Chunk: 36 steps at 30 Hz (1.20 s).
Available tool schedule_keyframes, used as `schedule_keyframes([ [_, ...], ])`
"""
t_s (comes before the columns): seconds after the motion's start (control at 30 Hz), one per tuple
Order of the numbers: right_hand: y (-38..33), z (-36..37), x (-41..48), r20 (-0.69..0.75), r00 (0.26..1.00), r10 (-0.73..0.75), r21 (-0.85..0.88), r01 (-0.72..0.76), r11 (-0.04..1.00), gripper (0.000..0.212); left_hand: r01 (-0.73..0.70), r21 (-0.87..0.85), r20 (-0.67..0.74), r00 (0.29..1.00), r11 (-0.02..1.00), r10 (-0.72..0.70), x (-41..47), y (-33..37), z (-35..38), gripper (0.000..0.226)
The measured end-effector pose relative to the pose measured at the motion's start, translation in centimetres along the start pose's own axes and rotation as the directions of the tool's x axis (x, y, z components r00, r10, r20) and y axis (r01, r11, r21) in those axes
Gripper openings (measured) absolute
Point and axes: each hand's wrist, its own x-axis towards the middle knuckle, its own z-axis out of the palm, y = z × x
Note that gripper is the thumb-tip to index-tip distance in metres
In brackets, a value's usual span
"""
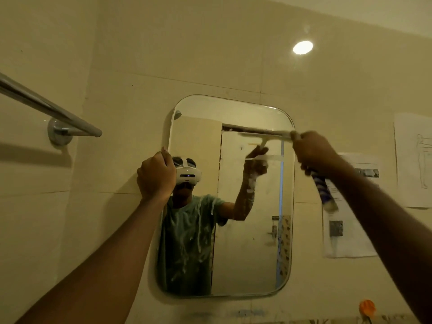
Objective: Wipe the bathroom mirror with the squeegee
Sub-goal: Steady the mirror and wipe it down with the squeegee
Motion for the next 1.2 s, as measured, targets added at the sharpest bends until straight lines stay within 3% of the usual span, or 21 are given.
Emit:
schedule_keyframes([
  [0.2, -2.9, -1.9, 3.9, -0.017, 0.999, 0.030, -0.003, -0.030, 1.000, 0.034, -0.013, -0.005, -0.001, 1.000, 1.000, 0.013, 0.2, -0.2, 0.1, 0.050],
  [0.43, 3.0, 2.6, -3.9, 0.078, 0.997, 0.018, -0.044, -0.014, 0.999, 0.038, 0.012, -0.041, -0.009, 1.000, 0.999, -0.012, 0.0, 0.0, 0.1, 0.049],
  [0.53, 3.6, 2.5, -5.4, 0.134, 0.988, 0.076, -0.061, -0.069, 0.996, 0.042, 0.030, -0.047, 0.013, 0.999, 0.998, -0.030, -0.1, 0.2, -0.2, 0.049],
  [0.73, -1.7, -1.1, 1.3, -0.054, 0.998, -0.011, 0.019, 0.012, 1.000, 0.041, 0.034, -0.055, -0.011, 0.999, 0.998, -0.034, -0.3, 0.1, 0.0, 0.047],
  [0.83, -2.8, -1.1, 3.2, -0.071, 0.997, -0.009, 0.033, 0.011, 0.999, 0.038, 0.022, -0.061, -0.022, 0.999, 0.998, -0.023, -0.3, -0.2, 0.3, 0.047],
  [1.1, 4.2, 5.5, -5.3, -0.006, 1.000, -0.030, 0.049, 0.030, 0.998, 0.031, 0.016, -0.066, -0.028, 0.999, 0.998, -0.018, -0.3, -0.3, 0.6, 0.051],
  [1.2, 5.2, 5.7, -7.9, 0.030, 0.999, -0.011, 0.009, 0.010, 1.000, 0.041, 0.011, -0.040, -0.008, 1.000, 0.999, -0.012, -0.2, -0.3, 0.3, 0.051],
])
